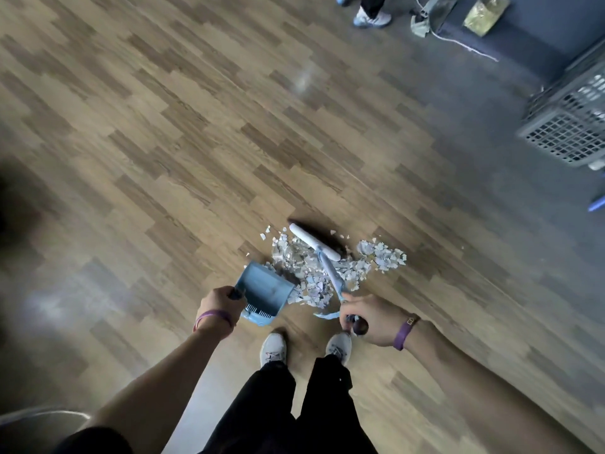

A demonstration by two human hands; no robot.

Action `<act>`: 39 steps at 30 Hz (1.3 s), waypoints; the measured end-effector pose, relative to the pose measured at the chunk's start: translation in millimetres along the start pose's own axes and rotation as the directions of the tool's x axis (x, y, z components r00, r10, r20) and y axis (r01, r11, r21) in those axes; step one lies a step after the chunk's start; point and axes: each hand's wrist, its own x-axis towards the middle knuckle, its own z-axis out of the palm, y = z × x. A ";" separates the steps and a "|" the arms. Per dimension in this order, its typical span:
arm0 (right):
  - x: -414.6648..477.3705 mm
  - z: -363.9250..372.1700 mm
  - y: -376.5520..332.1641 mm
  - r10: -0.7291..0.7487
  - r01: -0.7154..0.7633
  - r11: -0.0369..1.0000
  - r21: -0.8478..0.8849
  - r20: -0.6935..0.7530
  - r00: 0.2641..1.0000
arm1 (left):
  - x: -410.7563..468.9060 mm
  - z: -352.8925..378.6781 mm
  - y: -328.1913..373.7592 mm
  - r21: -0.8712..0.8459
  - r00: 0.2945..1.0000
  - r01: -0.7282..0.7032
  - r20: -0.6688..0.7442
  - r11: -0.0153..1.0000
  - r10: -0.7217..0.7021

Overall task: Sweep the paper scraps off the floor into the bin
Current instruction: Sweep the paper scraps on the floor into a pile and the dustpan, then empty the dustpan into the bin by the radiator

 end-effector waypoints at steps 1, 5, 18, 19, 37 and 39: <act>-1.8 -1.2 -2.9 -0.006 0.008 0.999 0.035 -0.050 0.999 | -1.7 -0.8 -4.0 0.012 1.000 -0.003 -0.004 1.000 0.003; 1.9 -3.4 -7.3 0.042 0.019 0.987 0.158 -0.376 0.926 | -6.1 -7.0 -18.3 0.146 0.998 -0.024 -0.050 0.989 0.032; 49.2 -2.7 5.8 0.298 -0.028 0.935 0.353 -0.741 0.602 | 18.6 2.8 -42.6 0.493 0.982 -0.143 -0.036 0.858 0.184; 51.2 -2.7 12.1 0.339 -0.079 0.920 0.384 -0.677 0.653 | 22.1 3.2 -42.9 0.499 0.981 -0.149 -0.034 0.854 0.191; 114.6 7.6 29.9 0.711 -0.729 0.456 0.510 0.284 0.643 | 55.5 1.5 -59.5 0.491 0.987 -0.096 -0.064 0.866 0.146; 117.0 18.1 26.6 0.705 -0.709 0.596 0.377 0.177 0.687 | 56.8 3.8 -64.5 0.425 0.993 -0.065 -0.065 0.903 0.102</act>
